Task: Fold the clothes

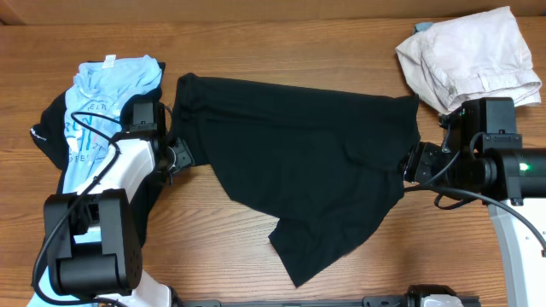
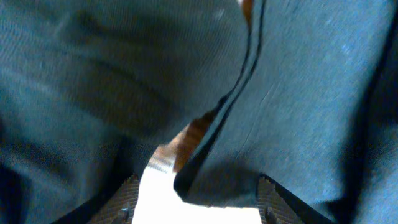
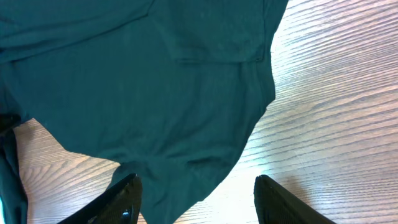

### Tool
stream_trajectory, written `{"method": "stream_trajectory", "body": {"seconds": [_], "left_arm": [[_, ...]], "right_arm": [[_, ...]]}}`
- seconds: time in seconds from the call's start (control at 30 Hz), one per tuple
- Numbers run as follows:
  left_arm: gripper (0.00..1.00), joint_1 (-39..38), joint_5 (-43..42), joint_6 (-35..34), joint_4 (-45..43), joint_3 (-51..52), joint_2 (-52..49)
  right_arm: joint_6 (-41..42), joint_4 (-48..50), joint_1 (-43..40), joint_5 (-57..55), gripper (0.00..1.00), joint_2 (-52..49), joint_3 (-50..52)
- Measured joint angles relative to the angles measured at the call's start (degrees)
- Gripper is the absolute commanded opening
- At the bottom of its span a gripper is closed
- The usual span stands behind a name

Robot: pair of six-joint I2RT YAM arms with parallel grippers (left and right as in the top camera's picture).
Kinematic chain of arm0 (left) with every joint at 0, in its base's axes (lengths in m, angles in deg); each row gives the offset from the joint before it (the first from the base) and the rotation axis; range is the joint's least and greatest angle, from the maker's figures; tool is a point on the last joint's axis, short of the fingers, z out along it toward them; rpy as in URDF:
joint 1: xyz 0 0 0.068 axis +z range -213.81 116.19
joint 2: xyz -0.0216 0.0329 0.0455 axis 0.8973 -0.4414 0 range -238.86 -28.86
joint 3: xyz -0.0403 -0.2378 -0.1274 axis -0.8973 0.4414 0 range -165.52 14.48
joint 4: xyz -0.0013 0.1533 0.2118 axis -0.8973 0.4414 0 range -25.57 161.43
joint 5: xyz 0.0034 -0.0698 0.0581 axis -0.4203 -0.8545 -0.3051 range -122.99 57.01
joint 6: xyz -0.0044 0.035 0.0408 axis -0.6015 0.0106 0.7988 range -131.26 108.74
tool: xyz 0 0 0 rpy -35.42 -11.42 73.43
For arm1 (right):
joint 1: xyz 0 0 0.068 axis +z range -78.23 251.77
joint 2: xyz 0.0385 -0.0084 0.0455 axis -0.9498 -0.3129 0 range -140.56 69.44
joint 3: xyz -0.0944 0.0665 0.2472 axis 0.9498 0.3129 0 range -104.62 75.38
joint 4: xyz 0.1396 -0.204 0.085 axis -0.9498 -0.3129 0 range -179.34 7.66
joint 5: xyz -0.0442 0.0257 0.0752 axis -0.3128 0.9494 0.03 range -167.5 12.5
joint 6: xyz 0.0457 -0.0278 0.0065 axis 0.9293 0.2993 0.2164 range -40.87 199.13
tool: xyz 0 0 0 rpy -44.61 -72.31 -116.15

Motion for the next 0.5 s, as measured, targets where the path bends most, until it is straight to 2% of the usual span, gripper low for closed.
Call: {"method": "stream_trajectory", "body": {"seconds": [0.2,0.4,0.5], "left_arm": [[0.51,0.00,0.02,-0.20,-2.95,0.11,0.00],[0.35,0.00,0.02,-0.24,-4.42,0.11,0.00],[0.33,-0.02,0.02,-0.22,-3.96,0.11,0.00]], "right_arm": [[0.02,0.07,0.00,0.00,0.62,0.00,0.02],[0.00,0.44,0.00,0.02,0.62,0.00,0.02],[0.00,0.42,0.00,0.00,0.62,0.00,0.02]]}}
